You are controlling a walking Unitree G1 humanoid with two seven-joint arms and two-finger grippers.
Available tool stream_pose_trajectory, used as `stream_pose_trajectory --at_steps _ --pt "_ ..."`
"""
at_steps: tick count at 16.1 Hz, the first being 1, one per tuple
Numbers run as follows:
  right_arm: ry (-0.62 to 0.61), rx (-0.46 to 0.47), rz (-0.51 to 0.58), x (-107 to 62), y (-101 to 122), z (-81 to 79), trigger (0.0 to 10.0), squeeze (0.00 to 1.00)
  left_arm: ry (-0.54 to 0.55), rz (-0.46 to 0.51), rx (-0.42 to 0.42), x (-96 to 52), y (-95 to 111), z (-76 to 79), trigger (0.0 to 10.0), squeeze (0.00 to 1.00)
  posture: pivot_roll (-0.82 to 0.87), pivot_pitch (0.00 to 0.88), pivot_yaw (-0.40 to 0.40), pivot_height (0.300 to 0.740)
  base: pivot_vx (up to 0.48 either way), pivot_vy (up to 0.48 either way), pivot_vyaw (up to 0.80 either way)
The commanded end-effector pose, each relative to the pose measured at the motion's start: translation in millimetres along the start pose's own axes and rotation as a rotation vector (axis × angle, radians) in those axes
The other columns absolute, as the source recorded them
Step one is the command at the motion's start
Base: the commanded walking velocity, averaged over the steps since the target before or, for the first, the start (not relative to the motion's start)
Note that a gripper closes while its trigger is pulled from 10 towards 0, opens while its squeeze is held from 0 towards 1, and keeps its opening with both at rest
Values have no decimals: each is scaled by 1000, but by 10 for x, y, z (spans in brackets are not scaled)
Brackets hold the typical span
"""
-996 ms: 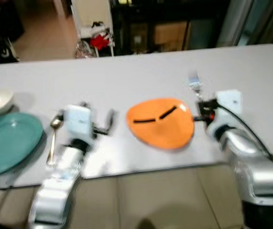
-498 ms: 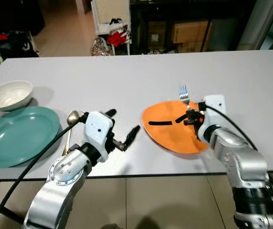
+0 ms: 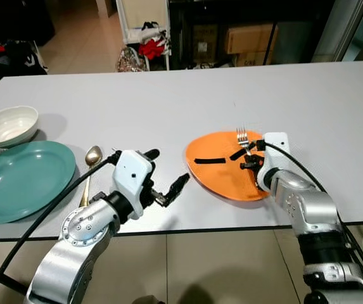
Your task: Setting the table
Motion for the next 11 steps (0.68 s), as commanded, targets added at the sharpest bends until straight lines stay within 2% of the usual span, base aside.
stream_pose_trajectory --at_steps 1,9,10,11 --pt "-2 2 26 21 77 13 10000 0 -17 -4 10 -16 16 27 10000 0 64 3 69 740 0 0 0" --pt "-5 42 -11 133 -29 64 10000 0 -119 -71 -29 -91 -78 151 10000 0 68 10 77 740 0 0 0" --pt "-4 53 -15 143 -43 65 10000 345 -132 -82 -33 -105 -92 160 10000 0 69 10 79 740 0 0 0" --pt "2 59 -18 152 -54 62 10000 612 -133 -86 -32 -113 -94 155 10000 0 68 9 81 740 0 0 0"
Point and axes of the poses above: a point about 5 cm out from each wrist's last joint towards the gripper, its own x axis pointing out of the wrist towards the gripper, its own y axis along the axis of the wrist's last joint, z = x × y, the point moved 5 cm from there along x, pointing out of the wrist towards the gripper, and after that the axes turned 6 degrees about -x, right-handed, at the moved point
